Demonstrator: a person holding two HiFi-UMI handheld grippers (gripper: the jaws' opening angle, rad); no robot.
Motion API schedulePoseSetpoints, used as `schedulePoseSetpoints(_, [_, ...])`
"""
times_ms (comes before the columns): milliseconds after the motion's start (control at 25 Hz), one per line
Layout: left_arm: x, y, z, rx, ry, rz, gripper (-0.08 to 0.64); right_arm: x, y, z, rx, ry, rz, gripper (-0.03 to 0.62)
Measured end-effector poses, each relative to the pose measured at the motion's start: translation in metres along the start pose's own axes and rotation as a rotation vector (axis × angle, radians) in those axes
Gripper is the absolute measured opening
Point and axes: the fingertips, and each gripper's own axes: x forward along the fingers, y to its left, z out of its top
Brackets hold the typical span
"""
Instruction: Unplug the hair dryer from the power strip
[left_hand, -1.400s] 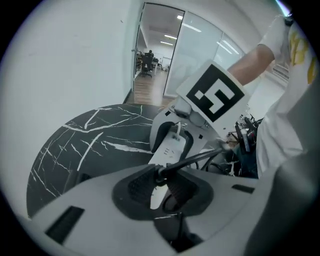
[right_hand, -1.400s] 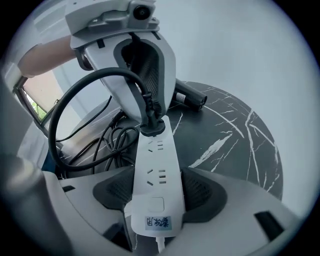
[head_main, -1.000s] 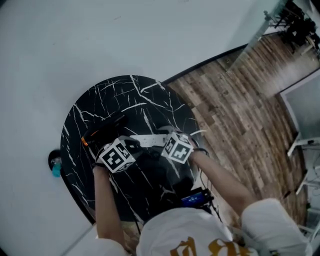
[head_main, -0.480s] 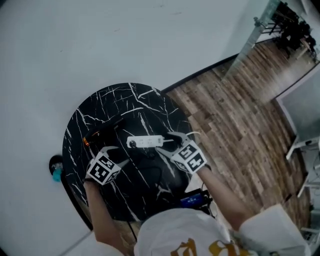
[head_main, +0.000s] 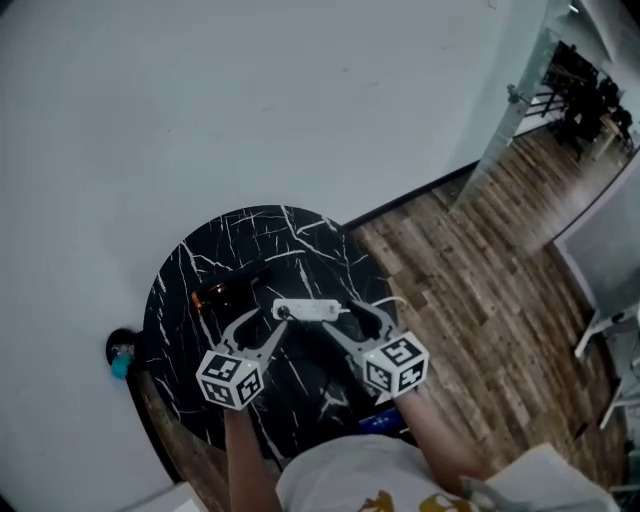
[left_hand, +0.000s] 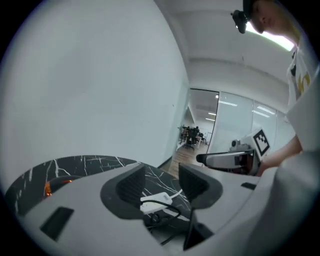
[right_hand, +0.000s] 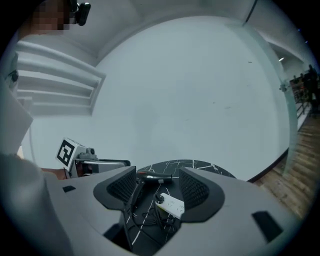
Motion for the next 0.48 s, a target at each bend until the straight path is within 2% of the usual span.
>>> schedulePoseSetpoints(80, [-0.005, 0.002, 0.020, 0.056, -0.066, 0.094, 0.194, -0.006, 0.003, 0.011, -0.049, -0.030, -0.045, 0.265])
schedulePoseSetpoints(120, [-0.009, 0.002, 0.029, 0.096, -0.096, 0.153, 0.180, -0.010, 0.003, 0.014, -0.089, -0.035, -0.089, 0.244])
schedulePoseSetpoints(160, [-0.016, 0.002, 0.037, 0.137, -0.124, 0.211, 0.161, -0.013, 0.003, 0.016, -0.132, -0.035, -0.139, 0.173])
schedulePoseSetpoints(200, [-0.022, 0.002, 0.043, 0.175, -0.144, 0.261, 0.093, -0.016, 0.004, 0.018, -0.174, -0.035, -0.184, 0.081])
schedulePoseSetpoints(240, [-0.028, 0.002, 0.046, 0.207, -0.151, 0.301, -0.001, -0.017, 0.007, 0.021, -0.209, -0.039, -0.212, 0.017])
schedulePoseSetpoints(280, [-0.030, 0.003, 0.047, 0.225, -0.142, 0.330, -0.002, -0.018, 0.011, 0.026, -0.233, -0.046, -0.223, 0.000])
schedulePoseSetpoints(360, [-0.027, 0.004, 0.043, 0.204, -0.107, 0.358, 0.000, -0.022, 0.018, 0.037, -0.254, -0.060, -0.227, 0.000])
schedulePoseSetpoints(480, [-0.020, -0.002, 0.041, 0.156, -0.103, 0.343, 0.000, -0.027, 0.020, 0.049, -0.253, -0.078, -0.251, -0.002])
